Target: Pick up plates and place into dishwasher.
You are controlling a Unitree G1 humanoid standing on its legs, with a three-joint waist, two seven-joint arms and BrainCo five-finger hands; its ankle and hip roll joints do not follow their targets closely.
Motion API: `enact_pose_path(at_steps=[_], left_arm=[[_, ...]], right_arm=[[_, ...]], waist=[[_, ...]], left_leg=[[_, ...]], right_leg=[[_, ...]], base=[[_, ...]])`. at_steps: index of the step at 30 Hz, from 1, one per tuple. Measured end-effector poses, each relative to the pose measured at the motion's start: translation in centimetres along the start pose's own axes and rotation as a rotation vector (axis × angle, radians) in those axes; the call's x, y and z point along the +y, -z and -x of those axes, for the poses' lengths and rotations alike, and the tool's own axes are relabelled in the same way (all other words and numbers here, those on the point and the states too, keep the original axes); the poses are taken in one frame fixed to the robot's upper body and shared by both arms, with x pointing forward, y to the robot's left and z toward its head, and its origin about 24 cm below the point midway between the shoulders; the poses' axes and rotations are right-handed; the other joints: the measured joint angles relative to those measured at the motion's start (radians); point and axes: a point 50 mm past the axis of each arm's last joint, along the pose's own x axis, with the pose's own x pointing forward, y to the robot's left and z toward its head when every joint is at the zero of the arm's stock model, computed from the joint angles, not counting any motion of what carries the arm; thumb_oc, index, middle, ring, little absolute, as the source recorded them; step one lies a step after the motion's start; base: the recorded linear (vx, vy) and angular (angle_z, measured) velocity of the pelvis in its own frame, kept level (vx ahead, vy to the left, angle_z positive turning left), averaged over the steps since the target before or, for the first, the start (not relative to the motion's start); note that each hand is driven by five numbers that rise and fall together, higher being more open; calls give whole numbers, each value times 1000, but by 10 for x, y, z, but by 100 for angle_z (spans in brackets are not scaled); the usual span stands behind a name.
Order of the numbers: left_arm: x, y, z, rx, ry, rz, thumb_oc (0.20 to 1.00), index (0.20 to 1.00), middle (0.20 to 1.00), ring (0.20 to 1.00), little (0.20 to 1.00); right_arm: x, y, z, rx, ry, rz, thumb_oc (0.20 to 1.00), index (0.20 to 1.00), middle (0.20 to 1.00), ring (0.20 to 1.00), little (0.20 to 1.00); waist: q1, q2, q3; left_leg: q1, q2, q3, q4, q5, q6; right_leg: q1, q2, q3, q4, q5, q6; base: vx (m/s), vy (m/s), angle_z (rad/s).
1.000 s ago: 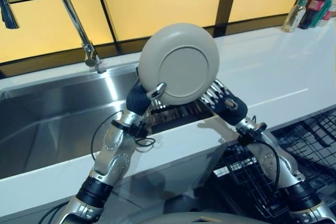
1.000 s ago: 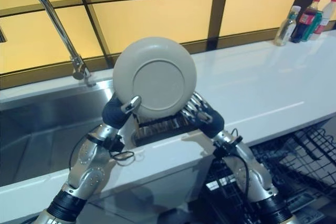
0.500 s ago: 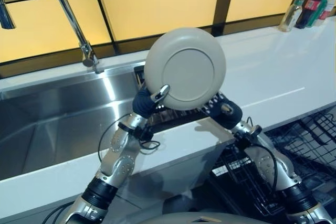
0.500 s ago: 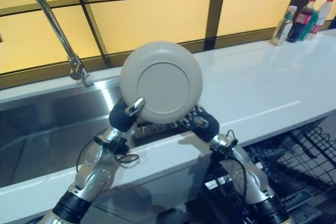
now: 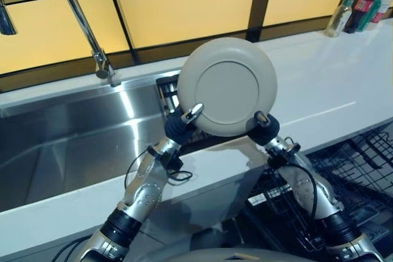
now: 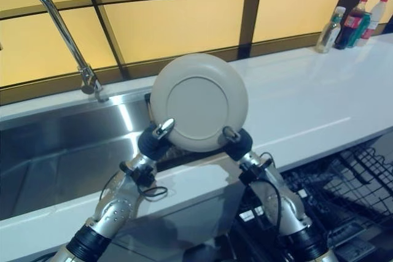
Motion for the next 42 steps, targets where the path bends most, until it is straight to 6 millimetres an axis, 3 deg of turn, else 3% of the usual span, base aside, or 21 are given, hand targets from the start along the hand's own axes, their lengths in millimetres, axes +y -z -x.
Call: enact_pose_path(at_steps=[4,5,6,31,32,33,39,42], left_arm=[[5,6,3,22,-22,4,200,200,200,200,200],[4,6,3,23,-21,4,200,200,200,200,200],[4,7,3,23,-19,-3,200,200,200,200,200],[7,7,5,24,-53,-56,200,200,200,200,200],[7,7,5,23,-54,-55,366,366,366,366,366],[7,7,4,22,-57,-55,1000,1000,1000,1000,1000],[15,9,18,34,-156,-76,1000,1000,1000,1000,1000],[22,5,28,24,-207,-79,1000,1000,1000,1000,1000]], right_arm=[[-1,-1,-1,-6,16,-10,1000,1000,1000,1000,1000],[-1,-1,-1,-10,21,-14,862,862,862,862,862],[-1,-2,-1,-13,25,-13,200,200,200,200,200],[1,-10,1,-19,-8,79,200,200,200,200,200],[1,-10,1,-21,-8,77,200,200,200,200,200],[1,-9,1,-24,-6,74,200,200,200,200,200],[-4,-4,15,-47,33,49,200,200,200,200,200],[-11,-14,28,-110,96,71,200,200,200,200,200]], waist=[[0,0,0],[-1,0,0],[-1,1,0],[-7,3,-2],[-7,3,-2],[-8,3,-2],[-12,1,-3],[-23,0,-3]], left_leg=[[1,0,1,0,0,0],[1,0,1,0,0,0],[2,0,2,0,0,0],[6,1,9,0,0,0],[6,1,9,0,0,0],[7,1,10,0,0,0],[6,2,38,0,-3,1],[6,0,50,0,-4,4]], right_leg=[[-1,0,1,-1,0,0],[-1,0,1,-1,0,0],[-1,0,1,-1,0,0],[-1,1,6,1,1,1],[-1,2,10,1,1,1],[-1,3,13,0,2,1],[-18,8,35,5,4,3],[-25,7,51,11,3,4]], base=[[0,0,0],[0,0,0],[0,0,0],[-3,1,0],[-36,9,-4],[-38,7,-6],[-49,5,-13],[-30,9,-12]])
